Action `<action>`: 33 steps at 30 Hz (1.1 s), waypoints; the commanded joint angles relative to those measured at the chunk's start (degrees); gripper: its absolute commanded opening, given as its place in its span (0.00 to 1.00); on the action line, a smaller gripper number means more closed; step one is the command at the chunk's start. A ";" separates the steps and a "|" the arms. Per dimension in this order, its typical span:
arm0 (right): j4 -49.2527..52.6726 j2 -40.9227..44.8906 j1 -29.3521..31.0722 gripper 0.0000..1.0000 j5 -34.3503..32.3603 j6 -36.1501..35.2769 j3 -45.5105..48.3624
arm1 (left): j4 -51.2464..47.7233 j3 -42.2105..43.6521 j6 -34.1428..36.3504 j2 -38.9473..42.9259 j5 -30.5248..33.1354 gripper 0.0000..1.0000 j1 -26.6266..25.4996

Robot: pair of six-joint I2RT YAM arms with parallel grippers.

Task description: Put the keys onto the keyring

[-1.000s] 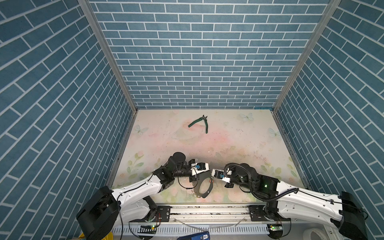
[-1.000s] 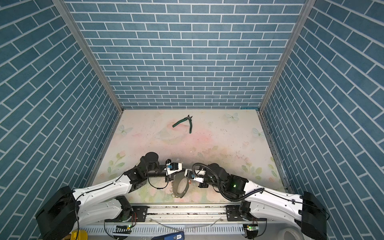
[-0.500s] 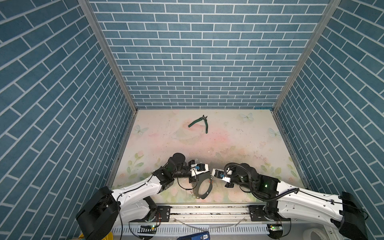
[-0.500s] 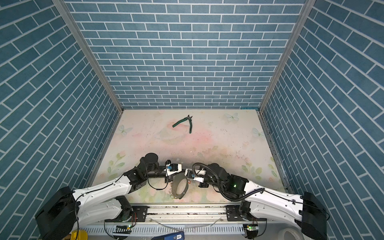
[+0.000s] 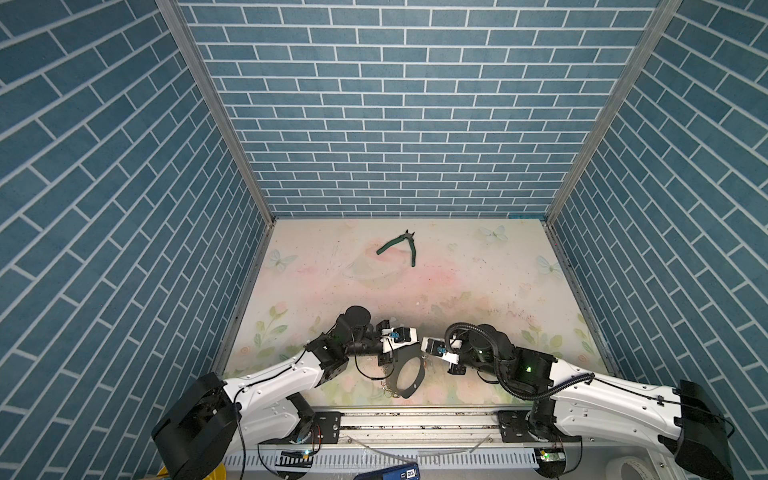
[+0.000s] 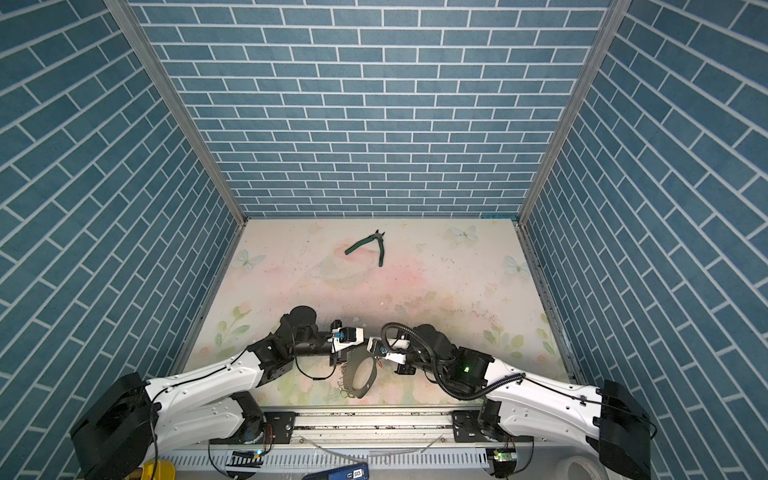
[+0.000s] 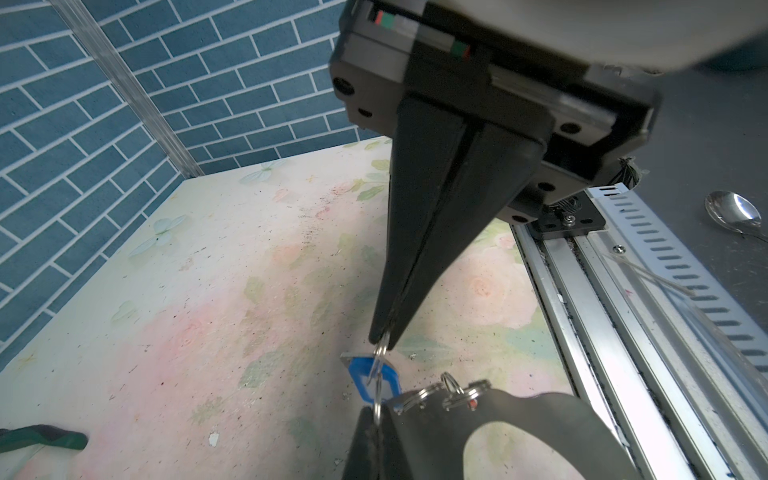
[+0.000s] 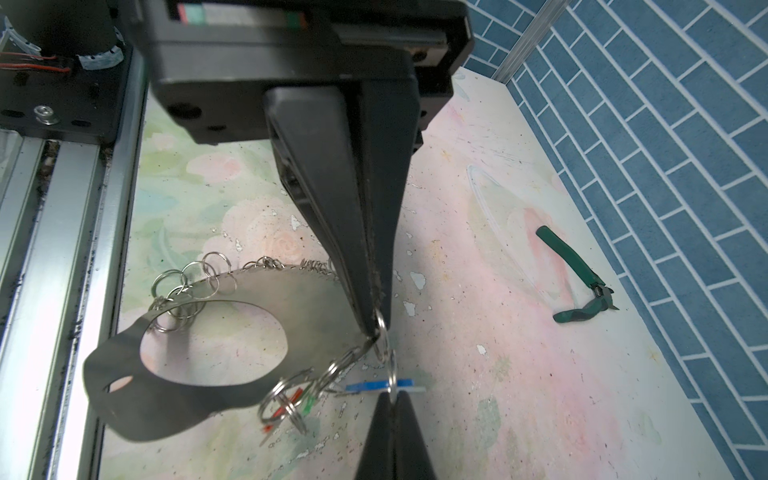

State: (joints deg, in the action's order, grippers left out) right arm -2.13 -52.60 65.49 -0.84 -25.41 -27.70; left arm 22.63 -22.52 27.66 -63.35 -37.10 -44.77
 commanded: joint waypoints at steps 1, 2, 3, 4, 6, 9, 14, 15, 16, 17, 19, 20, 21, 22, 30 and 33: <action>-0.29 1.31 -0.12 0.00 1.87 1.07 -2.10 | 1.26 -0.25 -0.19 0.07 0.17 0.00 -0.31; -0.15 1.42 -0.15 0.00 1.51 0.97 -1.94 | 1.27 -0.29 -0.27 0.07 0.19 0.00 -0.31; 0.19 1.56 -0.18 0.00 1.29 0.82 -1.83 | 1.33 -0.16 -0.31 0.25 0.27 0.00 -0.31; 0.73 1.78 -0.17 0.00 0.97 0.63 -1.75 | 1.33 -0.17 -0.28 0.36 0.44 0.00 -0.31; 1.13 2.29 -0.19 0.00 0.84 0.45 -1.56 | 1.25 -0.07 -0.32 0.40 0.63 0.00 -0.31; 1.38 2.25 -0.18 0.00 0.94 0.45 -1.72 | 1.36 -0.15 -0.27 0.19 0.54 0.00 -0.31; 0.49 0.94 -0.13 0.00 2.18 0.71 -1.89 | 1.34 -0.58 -0.28 0.09 0.45 0.00 -0.31; 0.32 0.72 -0.20 0.00 2.22 0.73 -1.98 | 1.35 -0.58 -0.40 0.14 0.45 0.00 -0.31; 0.37 0.50 -0.12 0.00 2.25 0.71 -2.05 | 1.40 -0.52 -0.49 0.37 0.45 0.00 -0.31; 0.36 0.44 -0.17 0.00 2.24 0.74 -2.09 | 1.65 -0.47 -0.58 0.39 0.37 0.00 -0.31; 0.36 0.41 -0.15 0.00 2.38 0.85 -2.09 | 1.67 -0.40 -0.68 0.43 0.36 0.00 -0.31; 0.37 0.40 -0.16 0.00 2.59 0.91 -2.00 | 1.71 -0.35 -0.67 0.39 0.36 0.00 -0.31; 0.32 0.39 -0.17 0.00 2.59 1.06 -2.05 | 1.90 -0.33 -0.75 0.34 0.36 0.00 -0.31; 0.34 0.31 -0.21 0.00 2.68 1.06 -2.00 | 2.05 -0.34 -0.81 0.17 0.36 0.00 -0.31; 0.20 0.29 -0.18 0.00 3.74 1.09 -1.70 | 2.40 -0.33 -0.94 0.28 1.06 0.00 -0.31; 1.51 -0.95 -0.15 0.00 3.74 0.90 -2.55 | 1.99 -0.40 -0.68 0.43 0.83 0.00 -0.31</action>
State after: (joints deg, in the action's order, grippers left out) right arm -1.48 -52.38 65.28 0.71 -25.32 -27.70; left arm 22.63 -22.52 27.22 -63.35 -36.62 -44.88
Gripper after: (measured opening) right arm 0.047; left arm 0.050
